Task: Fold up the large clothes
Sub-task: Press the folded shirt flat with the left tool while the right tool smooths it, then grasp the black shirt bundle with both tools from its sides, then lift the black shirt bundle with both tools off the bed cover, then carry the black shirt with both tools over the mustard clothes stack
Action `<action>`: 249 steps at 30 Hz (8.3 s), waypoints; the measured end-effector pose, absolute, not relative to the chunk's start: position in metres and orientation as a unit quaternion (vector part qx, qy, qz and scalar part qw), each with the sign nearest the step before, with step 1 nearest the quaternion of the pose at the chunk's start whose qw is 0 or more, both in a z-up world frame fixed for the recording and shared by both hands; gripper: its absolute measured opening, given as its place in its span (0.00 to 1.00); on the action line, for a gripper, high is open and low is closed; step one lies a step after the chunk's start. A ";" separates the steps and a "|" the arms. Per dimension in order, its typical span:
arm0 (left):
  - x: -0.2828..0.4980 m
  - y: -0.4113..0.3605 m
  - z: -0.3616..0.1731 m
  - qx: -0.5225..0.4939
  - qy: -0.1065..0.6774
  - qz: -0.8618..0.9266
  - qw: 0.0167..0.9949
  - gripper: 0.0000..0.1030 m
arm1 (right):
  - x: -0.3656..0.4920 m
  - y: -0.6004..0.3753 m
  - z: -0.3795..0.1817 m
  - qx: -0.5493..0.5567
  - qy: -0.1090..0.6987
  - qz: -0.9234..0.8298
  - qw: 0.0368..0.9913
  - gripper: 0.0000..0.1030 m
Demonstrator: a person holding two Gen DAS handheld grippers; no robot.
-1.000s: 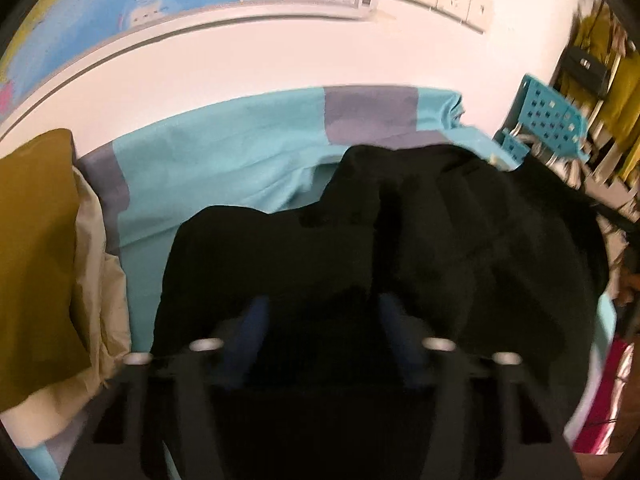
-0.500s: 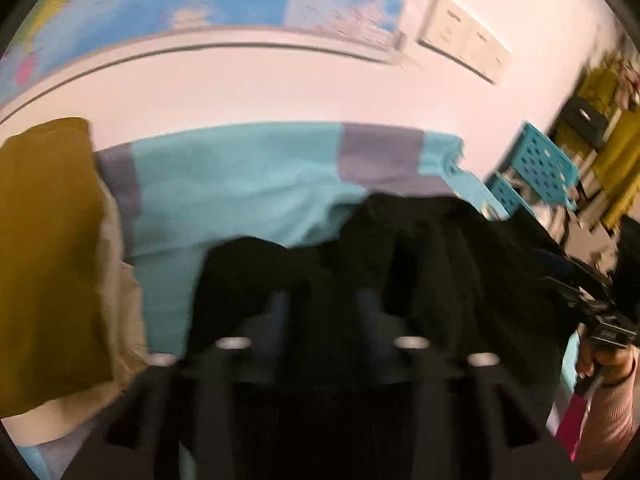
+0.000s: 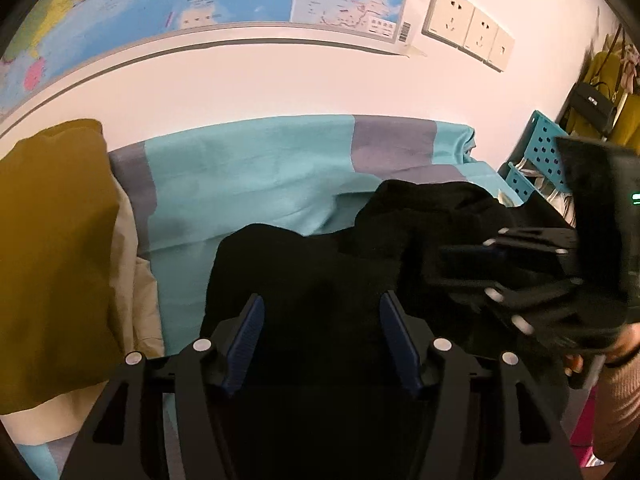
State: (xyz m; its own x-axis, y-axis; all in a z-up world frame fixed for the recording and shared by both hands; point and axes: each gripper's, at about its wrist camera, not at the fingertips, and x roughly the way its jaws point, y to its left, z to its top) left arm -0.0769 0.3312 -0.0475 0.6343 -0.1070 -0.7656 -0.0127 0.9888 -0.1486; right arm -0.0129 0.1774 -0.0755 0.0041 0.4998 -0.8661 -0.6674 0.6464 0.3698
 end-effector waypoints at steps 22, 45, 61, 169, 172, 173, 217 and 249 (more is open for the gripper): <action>-0.084 0.331 -0.052 -0.039 0.419 0.009 0.907 0.76 | -0.006 0.132 -0.053 -0.002 0.535 0.395 0.747 0.47; -0.095 0.318 -0.076 -0.036 0.451 0.025 0.891 0.83 | -0.039 -0.030 -0.053 0.018 0.548 0.232 0.803 0.40; -0.145 0.336 -0.049 -0.085 0.416 0.033 0.905 0.83 | -0.069 -0.066 -0.001 0.055 0.500 0.252 0.827 0.53; -0.125 0.307 -0.098 -0.243 0.418 -0.074 0.872 0.64 | -0.077 -0.084 -0.052 0.204 0.526 0.151 0.812 0.50; -0.129 0.305 -0.092 -0.223 0.416 -0.076 0.878 0.57 | -0.079 -0.099 -0.060 0.251 0.536 0.171 0.788 0.42; -0.129 0.305 -0.093 -0.219 0.416 -0.077 0.879 0.58 | -0.079 -0.099 -0.061 0.255 0.536 0.173 0.786 0.44; -0.205 0.589 0.213 -0.161 0.143 0.105 0.971 0.21 | 0.057 0.312 0.176 0.247 0.273 0.562 0.741 0.20; -0.357 0.705 0.020 -0.214 0.217 0.355 0.884 0.69 | -0.022 0.360 -0.022 0.098 0.563 0.512 0.641 0.33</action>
State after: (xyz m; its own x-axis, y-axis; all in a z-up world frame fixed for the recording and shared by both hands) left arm -0.3574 0.7052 0.0201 0.6539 0.5348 -0.5352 -0.7205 0.6560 -0.2248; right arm -0.0218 0.3599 -0.0221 -0.1581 0.7669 -0.6220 -0.5474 0.4562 0.7016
